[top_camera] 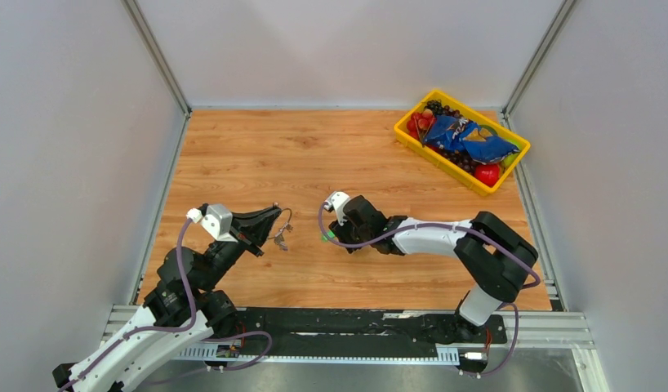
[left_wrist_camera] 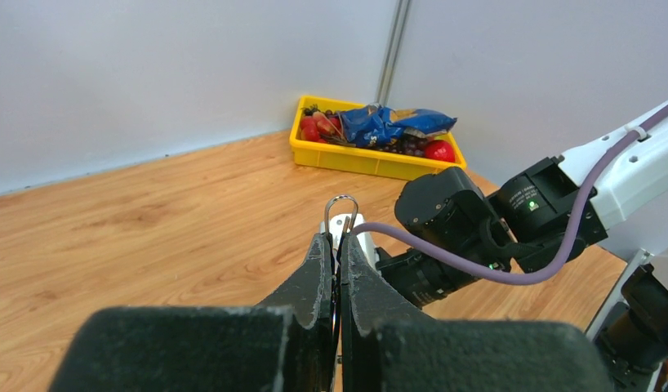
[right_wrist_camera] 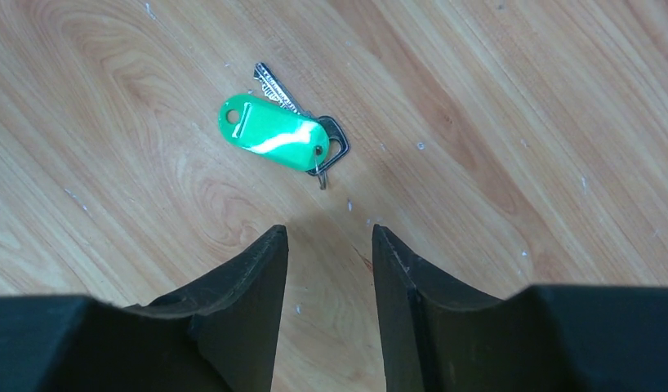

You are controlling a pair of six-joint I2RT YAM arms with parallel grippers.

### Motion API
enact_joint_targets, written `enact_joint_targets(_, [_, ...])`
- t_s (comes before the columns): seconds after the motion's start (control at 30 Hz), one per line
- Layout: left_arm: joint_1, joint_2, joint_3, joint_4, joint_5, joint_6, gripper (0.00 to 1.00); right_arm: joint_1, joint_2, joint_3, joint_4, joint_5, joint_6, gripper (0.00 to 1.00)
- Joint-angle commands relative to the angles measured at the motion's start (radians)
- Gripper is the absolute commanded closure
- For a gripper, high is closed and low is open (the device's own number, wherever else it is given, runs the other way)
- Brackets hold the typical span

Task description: Put the keys on the keyring

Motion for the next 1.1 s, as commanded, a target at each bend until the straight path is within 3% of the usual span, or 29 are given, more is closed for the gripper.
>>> enact_joint_targets(0.0, [0.003, -0.011, -0.003, 0.040, 0.007, -0.010, 1.00, 0.001, 0.009, -0.032, 0.176, -0.057, -0.064, 0.54])
enact_joint_targets(0.23, [0.003, -0.008, -0.006, 0.043, 0.008, -0.008, 1.00, 0.000, 0.044, -0.052, 0.235, -0.059, -0.080, 0.55])
enact_joint_targets(0.73, [0.003, 0.009, -0.007, 0.046, 0.016, -0.005, 1.00, -0.005, 0.067, -0.055, 0.242, -0.045, -0.080, 0.67])
enact_joint_targets(1.07, [0.003, 0.025, -0.006, 0.057, 0.017, -0.003, 1.00, -0.028, 0.069, -0.043, 0.238, -0.069, -0.079, 0.90])
